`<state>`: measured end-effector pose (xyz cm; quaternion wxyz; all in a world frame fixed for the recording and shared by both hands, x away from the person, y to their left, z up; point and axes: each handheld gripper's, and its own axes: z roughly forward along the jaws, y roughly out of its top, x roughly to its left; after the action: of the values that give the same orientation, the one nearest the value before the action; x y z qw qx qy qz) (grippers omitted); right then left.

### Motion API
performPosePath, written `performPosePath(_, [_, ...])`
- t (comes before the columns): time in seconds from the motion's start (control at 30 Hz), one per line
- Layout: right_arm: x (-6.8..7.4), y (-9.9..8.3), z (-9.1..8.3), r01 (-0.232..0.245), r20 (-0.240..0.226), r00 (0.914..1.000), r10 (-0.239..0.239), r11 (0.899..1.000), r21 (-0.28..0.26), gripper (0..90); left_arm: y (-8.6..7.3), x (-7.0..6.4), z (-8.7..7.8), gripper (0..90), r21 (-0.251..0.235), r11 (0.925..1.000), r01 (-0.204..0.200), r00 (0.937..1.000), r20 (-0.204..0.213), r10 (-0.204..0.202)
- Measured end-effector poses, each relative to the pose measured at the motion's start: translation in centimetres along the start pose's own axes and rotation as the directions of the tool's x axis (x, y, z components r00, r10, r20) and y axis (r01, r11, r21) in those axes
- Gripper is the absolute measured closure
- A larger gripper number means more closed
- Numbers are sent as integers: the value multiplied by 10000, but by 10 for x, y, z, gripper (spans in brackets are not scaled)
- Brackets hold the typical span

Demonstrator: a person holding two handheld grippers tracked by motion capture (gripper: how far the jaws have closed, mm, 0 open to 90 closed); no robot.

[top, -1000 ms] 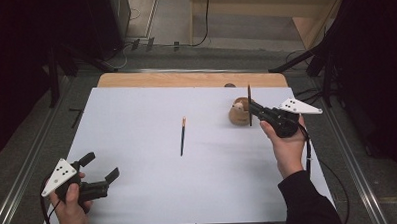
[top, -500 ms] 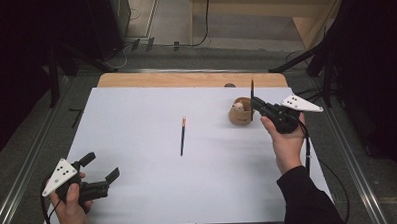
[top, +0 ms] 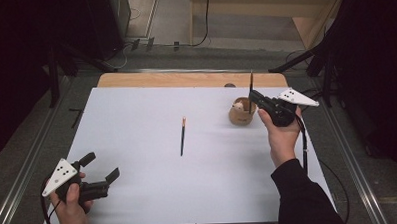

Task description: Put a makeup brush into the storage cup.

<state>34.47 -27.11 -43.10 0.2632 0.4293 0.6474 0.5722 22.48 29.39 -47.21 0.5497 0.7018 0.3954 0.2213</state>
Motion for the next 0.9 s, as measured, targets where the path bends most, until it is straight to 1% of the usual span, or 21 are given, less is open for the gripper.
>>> performPosePath(0.13, [-5, -2, 3, -176, 182, 9997, 176, 9998, -26, 848, 0, 0, 0, 0, -3, 10000, 6, 10000, -2, -6])
performPosePath(0.23, [-7, -3, 5, -117, 278, 9995, 118, 9999, -33, 848, 0, 0, 0, 0, 15, 10000, -5, 10000, 0, 5])
performPosePath(0.3, [-9, -4, 7, -158, 324, 9993, 160, 9999, -59, 848, 0, 0, 1, 0, 2, 10000, -5, 10000, 17, 5])
performPosePath(0.4, [-13, -6, 10, -280, 402, 9988, 283, 9996, -87, 848, 0, -1, 1, 0, 43, 10000, -23, 10000, 14, 23])
performPosePath(0.53, [-19, -8, 13, -563, 563, 9968, 568, 9984, -105, 848, 0, -1, 1, 0, 40, 10000, -25, 10000, 5, 25])
performPosePath(0.67, [-25, -10, 17, -593, 650, 9961, 597, 9982, -82, 848, 0, 0, 1, 0, 11, 10000, 4, 10000, 22, -4])
performPosePath(0.8, [-28, -14, 21, -753, 711, 9946, 757, 9971, -89, 848, 0, 0, 1, 0, 8, 10000, 1, 10000, 22, -1])
performPosePath(0.9, [-30, -17, 24, -721, 770, 9944, 724, 9974, -65, 848, -1, 0, 1, 0, 25, 10000, -26, 10000, 27, 26])
